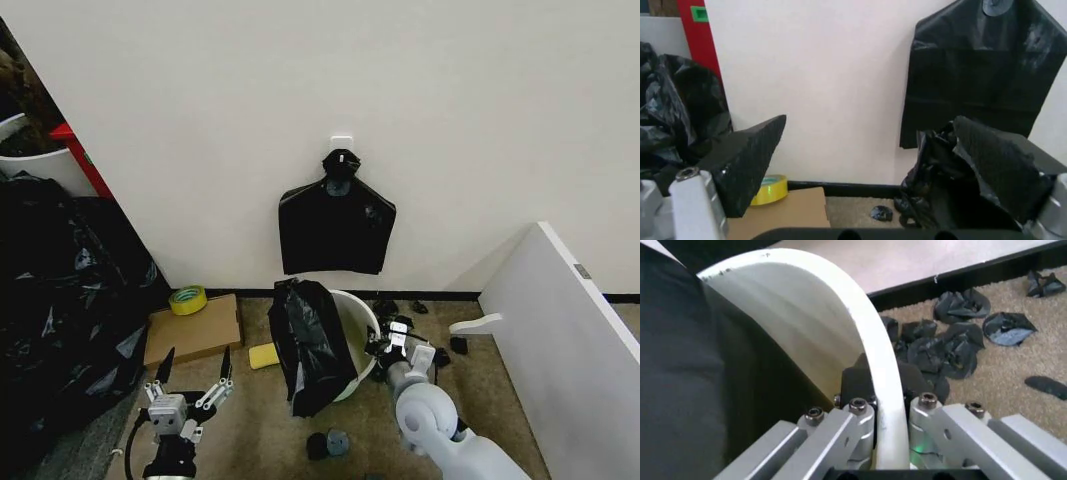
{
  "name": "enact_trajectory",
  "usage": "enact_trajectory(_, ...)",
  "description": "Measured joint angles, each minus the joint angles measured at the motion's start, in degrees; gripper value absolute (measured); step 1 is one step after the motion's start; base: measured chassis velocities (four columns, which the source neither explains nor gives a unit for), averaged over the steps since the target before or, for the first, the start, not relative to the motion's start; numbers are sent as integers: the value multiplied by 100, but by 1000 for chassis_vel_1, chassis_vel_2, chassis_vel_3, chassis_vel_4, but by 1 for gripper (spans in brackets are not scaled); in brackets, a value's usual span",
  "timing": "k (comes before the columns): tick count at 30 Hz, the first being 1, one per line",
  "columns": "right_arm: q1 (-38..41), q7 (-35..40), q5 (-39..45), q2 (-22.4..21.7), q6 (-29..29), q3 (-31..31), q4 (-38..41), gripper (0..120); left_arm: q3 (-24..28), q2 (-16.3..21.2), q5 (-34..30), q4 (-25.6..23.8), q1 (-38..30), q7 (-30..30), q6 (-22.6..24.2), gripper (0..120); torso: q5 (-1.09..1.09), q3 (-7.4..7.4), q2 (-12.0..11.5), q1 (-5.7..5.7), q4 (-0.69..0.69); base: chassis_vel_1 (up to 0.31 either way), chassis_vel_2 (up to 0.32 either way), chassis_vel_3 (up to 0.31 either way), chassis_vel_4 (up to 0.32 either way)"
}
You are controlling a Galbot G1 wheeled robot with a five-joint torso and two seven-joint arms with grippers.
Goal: Place the garbage bag over the trash bin.
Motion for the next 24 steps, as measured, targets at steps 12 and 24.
enact_trajectory(12,-60,215,-97,-49,-103,30,157,39,128,-19,49,9,-10,-6,1,99,0,0,0,0,1,0,0,0,0)
enact_trajectory(24,-398,469,-1522,-556,199,189,878,86,106,6,0,173,-113,-15,-13,99,0,0,0,0,-1,0,0,0,0)
